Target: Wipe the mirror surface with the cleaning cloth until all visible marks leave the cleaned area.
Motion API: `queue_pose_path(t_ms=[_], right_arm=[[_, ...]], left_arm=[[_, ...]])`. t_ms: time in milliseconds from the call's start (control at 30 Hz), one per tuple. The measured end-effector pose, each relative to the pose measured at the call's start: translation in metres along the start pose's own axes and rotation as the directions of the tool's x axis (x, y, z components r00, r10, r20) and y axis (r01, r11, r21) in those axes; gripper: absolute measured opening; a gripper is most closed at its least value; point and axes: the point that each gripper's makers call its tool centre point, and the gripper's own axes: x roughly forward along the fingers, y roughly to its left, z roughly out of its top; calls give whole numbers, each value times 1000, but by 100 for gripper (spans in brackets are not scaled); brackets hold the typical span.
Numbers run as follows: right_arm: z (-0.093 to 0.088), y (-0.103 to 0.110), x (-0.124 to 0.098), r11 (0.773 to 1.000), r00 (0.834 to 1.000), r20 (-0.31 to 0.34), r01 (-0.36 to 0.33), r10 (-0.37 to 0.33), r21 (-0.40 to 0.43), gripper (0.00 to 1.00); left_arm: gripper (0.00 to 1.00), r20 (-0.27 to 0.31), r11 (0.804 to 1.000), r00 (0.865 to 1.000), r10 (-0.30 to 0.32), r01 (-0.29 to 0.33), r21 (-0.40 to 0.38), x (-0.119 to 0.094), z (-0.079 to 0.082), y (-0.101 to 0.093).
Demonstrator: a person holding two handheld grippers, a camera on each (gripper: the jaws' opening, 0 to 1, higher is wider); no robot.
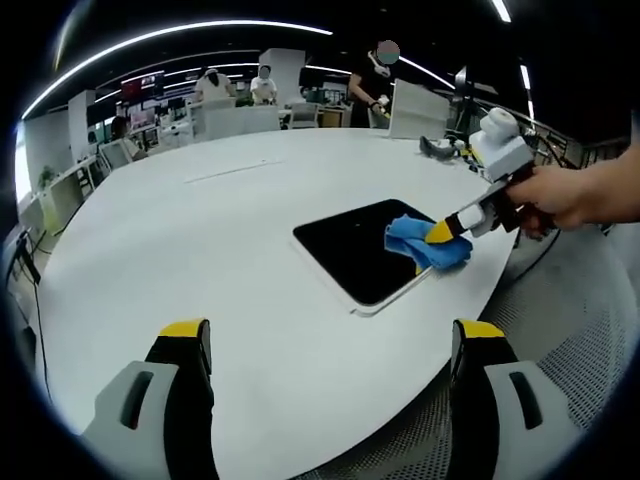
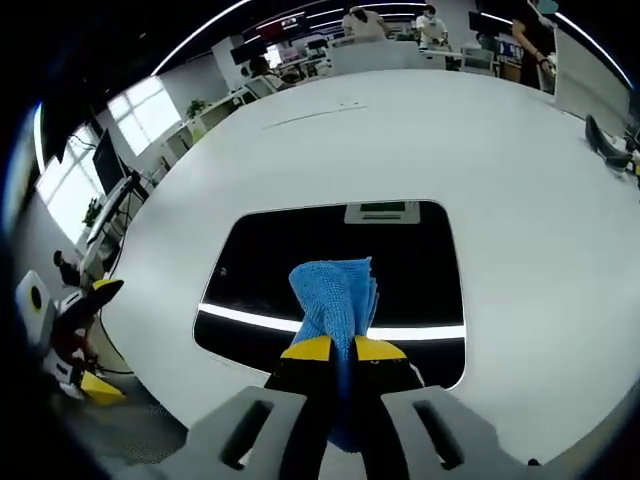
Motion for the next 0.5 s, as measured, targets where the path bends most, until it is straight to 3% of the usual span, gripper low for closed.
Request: queue_pose_path(t_ms=[500], right_arm=[[-17, 4, -12, 999, 1000, -1, -28, 29, 41, 0]], left_arm=[[99, -2, 1000, 1000, 11, -11, -4, -1, 0, 2]])
